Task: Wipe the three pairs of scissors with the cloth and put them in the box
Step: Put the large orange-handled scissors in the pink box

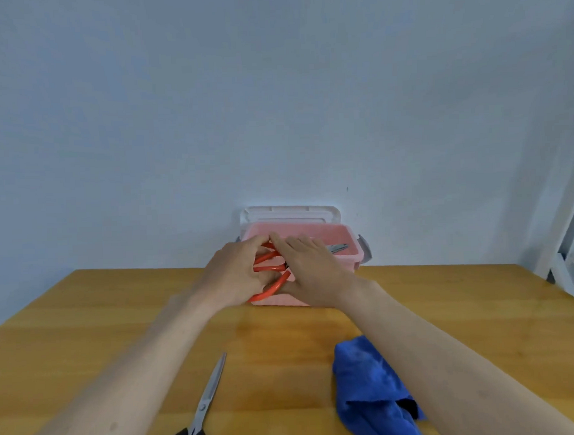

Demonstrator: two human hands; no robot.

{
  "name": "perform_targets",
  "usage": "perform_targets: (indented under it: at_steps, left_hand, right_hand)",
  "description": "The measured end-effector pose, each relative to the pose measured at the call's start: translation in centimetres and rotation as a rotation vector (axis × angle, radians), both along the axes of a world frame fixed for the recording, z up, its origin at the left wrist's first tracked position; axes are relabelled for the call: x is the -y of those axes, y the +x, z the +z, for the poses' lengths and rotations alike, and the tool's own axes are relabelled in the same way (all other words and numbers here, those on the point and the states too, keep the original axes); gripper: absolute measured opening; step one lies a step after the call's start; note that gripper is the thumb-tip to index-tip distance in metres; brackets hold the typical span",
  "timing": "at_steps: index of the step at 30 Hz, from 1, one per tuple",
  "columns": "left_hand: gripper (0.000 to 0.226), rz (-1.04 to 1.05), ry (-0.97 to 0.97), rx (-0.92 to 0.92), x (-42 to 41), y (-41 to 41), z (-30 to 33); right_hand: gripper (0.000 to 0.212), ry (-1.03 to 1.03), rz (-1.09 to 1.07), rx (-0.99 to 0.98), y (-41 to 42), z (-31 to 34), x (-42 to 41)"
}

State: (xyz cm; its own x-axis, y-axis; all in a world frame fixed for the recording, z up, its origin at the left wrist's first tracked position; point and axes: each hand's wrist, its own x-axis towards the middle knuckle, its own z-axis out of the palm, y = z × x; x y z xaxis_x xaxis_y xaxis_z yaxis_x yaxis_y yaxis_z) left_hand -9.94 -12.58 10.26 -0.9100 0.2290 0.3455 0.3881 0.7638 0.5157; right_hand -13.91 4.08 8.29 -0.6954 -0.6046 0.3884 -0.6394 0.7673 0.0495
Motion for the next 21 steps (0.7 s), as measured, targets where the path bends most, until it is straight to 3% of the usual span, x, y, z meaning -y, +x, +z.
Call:
perform_targets:
  at_steps: [5,12,15,18,21]
  left_hand:
    - [0.041,0.066,0.115,-0.264,1.4,-0.6,0.5]
    - [0.038,0.107,0.196,-0.186,3.5,-1.5,-1.3]
    - [0.036,0.099,0.225,-0.161,4.0,-2.1,-2.6]
    - [0.038,0.104,0.237,-0.153,4.4,-3.2,-3.8]
    - [0.04,0.102,0.242,-0.127,4.5,-4.1,-4.5]
  right_hand:
    - [0.072,0.023,-0.184,0.097,-3.4,1.6,-0.5]
    - [0.043,-0.104,-0.352,0.201,-8.8,2.2,-0.7]
    - [0.044,-0.184,-0.362,0.339,-10.8,2.2,-0.7]
    - [0.047,-0.123,-0.379,0.399,-12.8,2.0,-0.6]
    - [0.029,-0.002,-0.397,0.455,-13.9,1.6,-0.8]
